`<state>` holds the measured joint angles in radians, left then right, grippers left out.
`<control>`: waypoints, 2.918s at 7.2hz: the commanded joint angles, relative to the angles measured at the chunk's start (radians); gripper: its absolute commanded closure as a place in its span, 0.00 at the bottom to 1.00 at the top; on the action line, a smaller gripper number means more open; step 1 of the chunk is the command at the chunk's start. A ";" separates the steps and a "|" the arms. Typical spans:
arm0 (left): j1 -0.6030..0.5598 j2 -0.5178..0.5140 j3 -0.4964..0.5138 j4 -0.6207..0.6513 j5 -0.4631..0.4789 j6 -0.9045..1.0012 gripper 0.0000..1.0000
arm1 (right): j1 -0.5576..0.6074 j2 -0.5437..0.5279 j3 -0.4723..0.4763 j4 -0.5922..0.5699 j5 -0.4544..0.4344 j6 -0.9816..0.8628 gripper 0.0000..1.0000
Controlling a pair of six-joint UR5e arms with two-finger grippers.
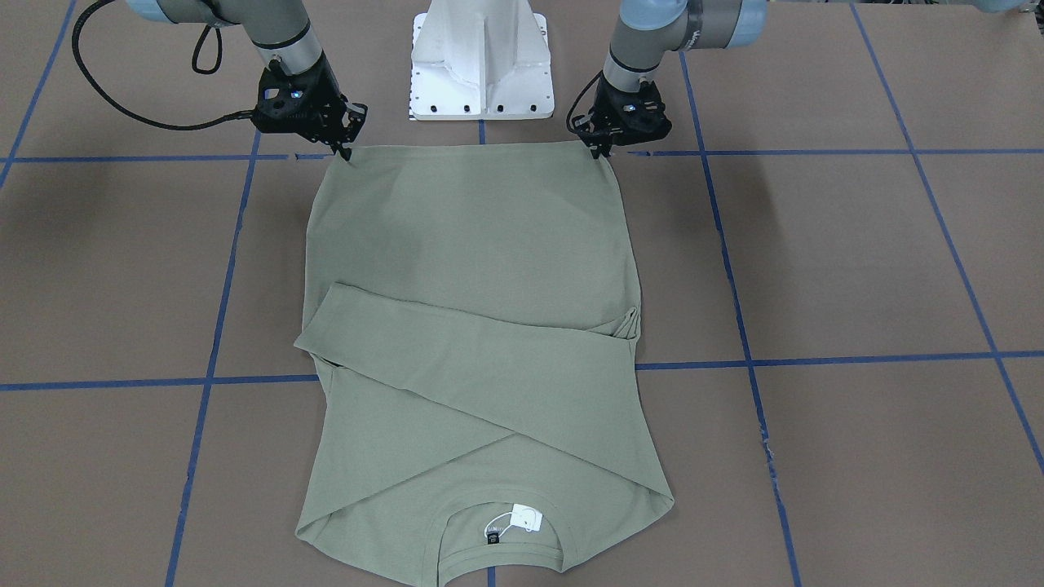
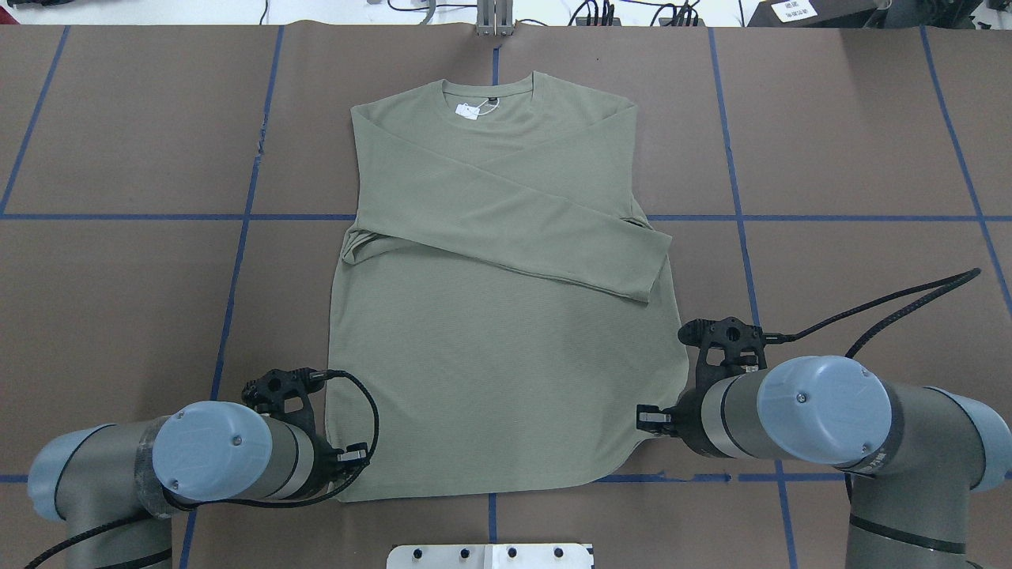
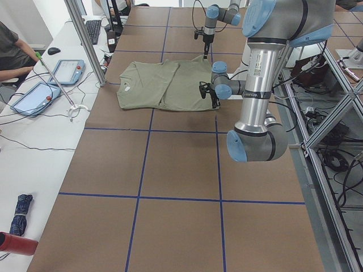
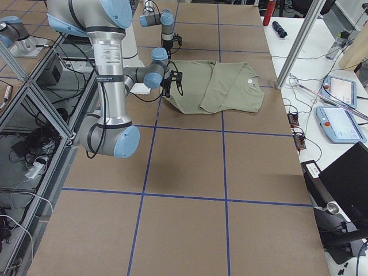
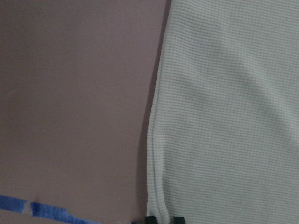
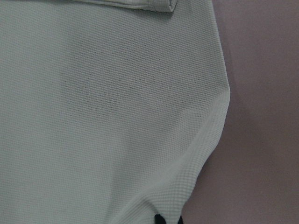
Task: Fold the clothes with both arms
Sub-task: 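Grasp both hem corners nearest the robot with both grippers, then lift the hem corners with both grippers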
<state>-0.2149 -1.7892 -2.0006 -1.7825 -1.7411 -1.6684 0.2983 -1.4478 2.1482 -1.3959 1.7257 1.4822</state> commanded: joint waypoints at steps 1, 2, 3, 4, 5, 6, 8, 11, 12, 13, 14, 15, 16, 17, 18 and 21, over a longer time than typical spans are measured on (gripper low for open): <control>0.005 0.001 -0.003 0.000 0.000 -0.028 1.00 | 0.001 0.000 0.001 0.000 0.003 0.001 1.00; 0.005 0.002 -0.018 0.002 0.000 -0.037 1.00 | 0.001 0.001 0.002 0.000 0.008 0.000 1.00; 0.003 0.008 -0.080 0.003 -0.002 -0.042 1.00 | 0.002 -0.002 0.021 0.000 0.009 0.001 1.00; 0.005 0.063 -0.190 0.035 -0.003 -0.042 1.00 | 0.011 -0.026 0.054 -0.002 0.012 0.000 1.00; 0.005 0.089 -0.242 0.066 -0.005 -0.042 1.00 | 0.015 -0.060 0.103 -0.002 0.034 0.001 1.00; 0.005 0.088 -0.262 0.080 -0.006 -0.042 1.00 | 0.015 -0.109 0.154 -0.003 0.054 0.001 1.00; 0.088 0.088 -0.326 0.081 -0.006 -0.082 1.00 | 0.015 -0.160 0.243 -0.011 0.231 0.003 1.00; 0.215 0.083 -0.490 0.210 -0.003 -0.122 1.00 | 0.015 -0.207 0.338 -0.009 0.400 0.004 1.00; 0.204 0.088 -0.503 0.233 -0.005 -0.122 1.00 | 0.034 -0.204 0.326 -0.009 0.394 0.003 1.00; 0.177 0.083 -0.491 0.235 -0.006 -0.120 1.00 | 0.104 -0.192 0.308 -0.008 0.394 -0.009 1.00; 0.120 0.080 -0.491 0.235 -0.011 -0.108 1.00 | 0.180 -0.171 0.289 -0.005 0.396 -0.014 1.00; 0.050 0.079 -0.488 0.235 -0.012 -0.096 1.00 | 0.239 -0.120 0.251 -0.003 0.393 -0.014 1.00; -0.022 0.073 -0.486 0.236 -0.012 -0.088 1.00 | 0.301 -0.045 0.175 -0.002 0.390 -0.014 1.00; -0.128 0.059 -0.466 0.239 -0.027 -0.015 1.00 | 0.352 0.011 0.112 -0.002 0.390 -0.017 1.00; -0.246 0.048 -0.439 0.268 -0.105 0.098 1.00 | 0.411 0.044 0.075 0.000 0.391 -0.029 1.00; -0.423 -0.114 -0.229 0.287 -0.141 0.202 1.00 | 0.492 0.229 -0.109 0.000 0.350 -0.030 1.00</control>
<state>-0.5753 -1.8390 -2.3237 -1.5013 -1.8737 -1.5069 0.7676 -1.2999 2.1253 -1.3960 2.1045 1.4539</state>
